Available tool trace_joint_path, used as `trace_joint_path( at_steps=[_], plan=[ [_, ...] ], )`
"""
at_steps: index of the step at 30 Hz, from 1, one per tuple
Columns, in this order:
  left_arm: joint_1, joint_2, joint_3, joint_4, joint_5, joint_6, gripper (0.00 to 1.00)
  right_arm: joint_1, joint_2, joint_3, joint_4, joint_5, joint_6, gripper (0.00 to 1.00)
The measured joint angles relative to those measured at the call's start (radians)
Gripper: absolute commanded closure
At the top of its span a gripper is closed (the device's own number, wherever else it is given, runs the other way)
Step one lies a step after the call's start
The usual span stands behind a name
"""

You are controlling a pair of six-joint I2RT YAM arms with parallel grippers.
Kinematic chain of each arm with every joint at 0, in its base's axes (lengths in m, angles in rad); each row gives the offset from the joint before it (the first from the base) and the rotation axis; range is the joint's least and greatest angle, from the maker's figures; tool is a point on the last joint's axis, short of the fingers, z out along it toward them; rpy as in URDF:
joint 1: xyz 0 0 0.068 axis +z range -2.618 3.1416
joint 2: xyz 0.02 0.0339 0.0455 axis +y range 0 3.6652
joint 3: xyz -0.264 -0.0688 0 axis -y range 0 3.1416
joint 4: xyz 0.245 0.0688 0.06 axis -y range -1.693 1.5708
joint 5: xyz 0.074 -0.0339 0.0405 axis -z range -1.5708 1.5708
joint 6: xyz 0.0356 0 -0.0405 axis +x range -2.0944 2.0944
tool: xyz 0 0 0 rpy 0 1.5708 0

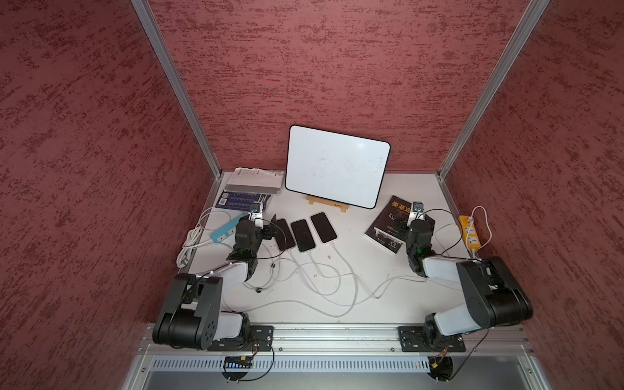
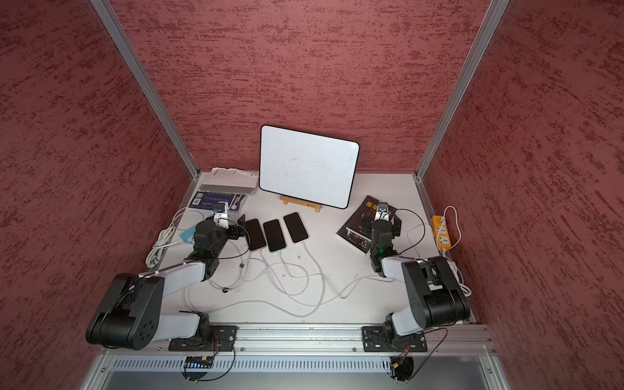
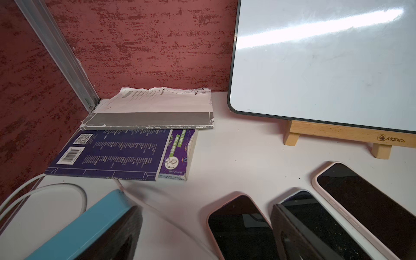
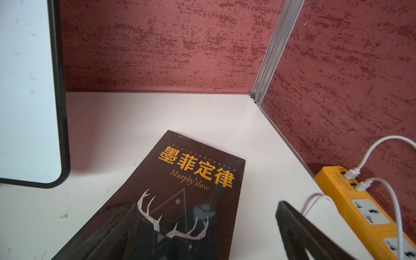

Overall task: Plug the charging cable into the phone
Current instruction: Reset both arms

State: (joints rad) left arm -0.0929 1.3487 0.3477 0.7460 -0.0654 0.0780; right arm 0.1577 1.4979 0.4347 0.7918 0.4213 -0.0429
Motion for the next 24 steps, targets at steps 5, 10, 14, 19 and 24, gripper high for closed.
trace_joint_path(
  at_steps=[5, 10, 14, 19, 24],
  plan=[
    [0.037, 0.074, -0.029, 0.077, -0.042, -0.01, 0.07, 0.0, 0.0, 0.0, 0.0, -0.008, 0.001, 0.01],
    [0.04, 0.145, -0.058, 0.224, 0.013, 0.002, 0.0, 0.0, 0.0, 0.0, -0.001, -0.011, 0.001, 0.01],
    [0.111, 0.178, 0.003, 0.161, 0.085, -0.026, 0.0, -0.01, 0.0, 0.004, -0.027, -0.028, 0.006, 0.01],
    [0.121, 0.176, 0.024, 0.15, 0.103, -0.04, 0.0, -0.035, 0.004, 0.04, -0.077, -0.058, 0.018, 0.01],
    [0.122, 0.176, 0.024, 0.14, 0.121, -0.047, 0.0, -0.045, 0.005, 0.05, -0.098, -0.077, 0.027, 0.01]
  ],
)
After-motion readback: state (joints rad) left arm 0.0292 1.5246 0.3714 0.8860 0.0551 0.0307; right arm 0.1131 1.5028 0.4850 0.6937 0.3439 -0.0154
